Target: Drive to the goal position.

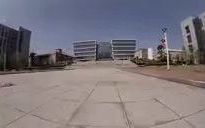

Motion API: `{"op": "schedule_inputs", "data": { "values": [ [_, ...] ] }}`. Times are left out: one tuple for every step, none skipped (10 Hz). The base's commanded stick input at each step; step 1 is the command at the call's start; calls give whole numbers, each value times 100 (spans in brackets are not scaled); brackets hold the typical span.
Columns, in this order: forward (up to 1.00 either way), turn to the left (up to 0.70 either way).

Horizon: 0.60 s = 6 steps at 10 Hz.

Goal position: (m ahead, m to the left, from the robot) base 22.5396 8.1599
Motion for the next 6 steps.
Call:
{"op": "schedule_inputs", "data": {
  "values": [
    [70,0],
    [70,0],
    [70,0],
    [70,0],
    [70,0],
    [70,0]
  ]
}}
